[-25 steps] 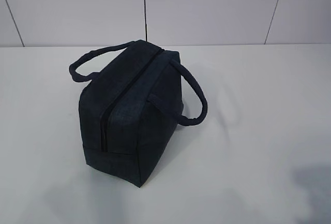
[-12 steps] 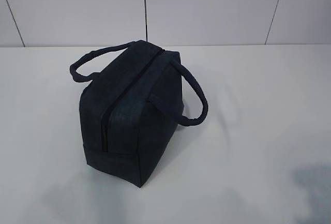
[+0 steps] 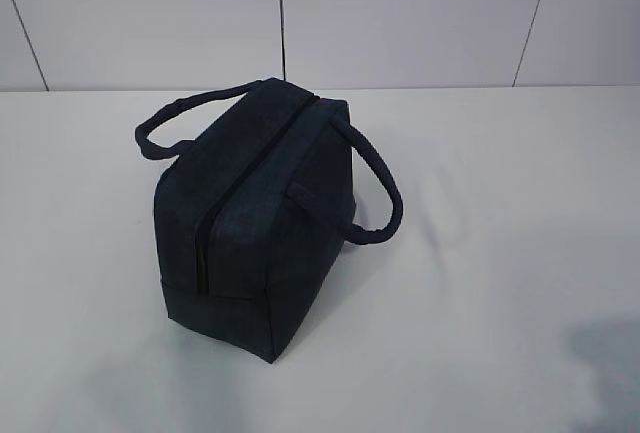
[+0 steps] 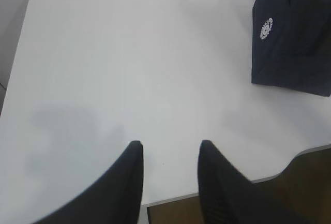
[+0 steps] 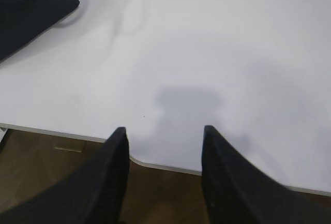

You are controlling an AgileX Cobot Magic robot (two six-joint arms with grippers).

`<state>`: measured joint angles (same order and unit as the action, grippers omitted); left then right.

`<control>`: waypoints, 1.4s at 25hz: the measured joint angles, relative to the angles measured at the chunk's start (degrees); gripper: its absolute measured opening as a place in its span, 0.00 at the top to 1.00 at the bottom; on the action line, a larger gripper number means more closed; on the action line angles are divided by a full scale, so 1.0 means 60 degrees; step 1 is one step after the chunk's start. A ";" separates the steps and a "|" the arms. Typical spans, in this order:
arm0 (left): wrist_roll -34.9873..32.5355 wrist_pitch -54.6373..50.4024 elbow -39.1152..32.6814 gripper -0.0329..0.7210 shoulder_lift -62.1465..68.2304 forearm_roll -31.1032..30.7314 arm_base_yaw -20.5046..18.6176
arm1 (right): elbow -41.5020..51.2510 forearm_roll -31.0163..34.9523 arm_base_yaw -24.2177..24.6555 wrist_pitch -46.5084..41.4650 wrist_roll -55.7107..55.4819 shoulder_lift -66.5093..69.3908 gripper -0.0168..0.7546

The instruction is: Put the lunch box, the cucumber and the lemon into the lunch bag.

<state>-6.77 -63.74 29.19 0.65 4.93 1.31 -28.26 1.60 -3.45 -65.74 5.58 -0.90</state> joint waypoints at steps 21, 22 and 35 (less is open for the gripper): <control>0.0000 0.0000 0.0000 0.64 0.0000 0.0000 0.0000 | 0.0000 0.0000 0.0000 0.0000 0.0000 0.0000 0.53; 0.0000 0.0000 0.0000 0.64 0.0000 0.0000 0.0000 | 0.0000 0.0000 0.0000 0.0000 0.0000 0.0000 0.53; 0.0000 0.0000 0.0000 0.64 0.0000 0.0000 0.0000 | 0.0000 0.0000 0.0000 0.0000 0.0000 0.0000 0.53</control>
<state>-6.77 -63.74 29.19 0.65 4.93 1.31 -28.26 1.60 -3.45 -65.74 5.58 -0.90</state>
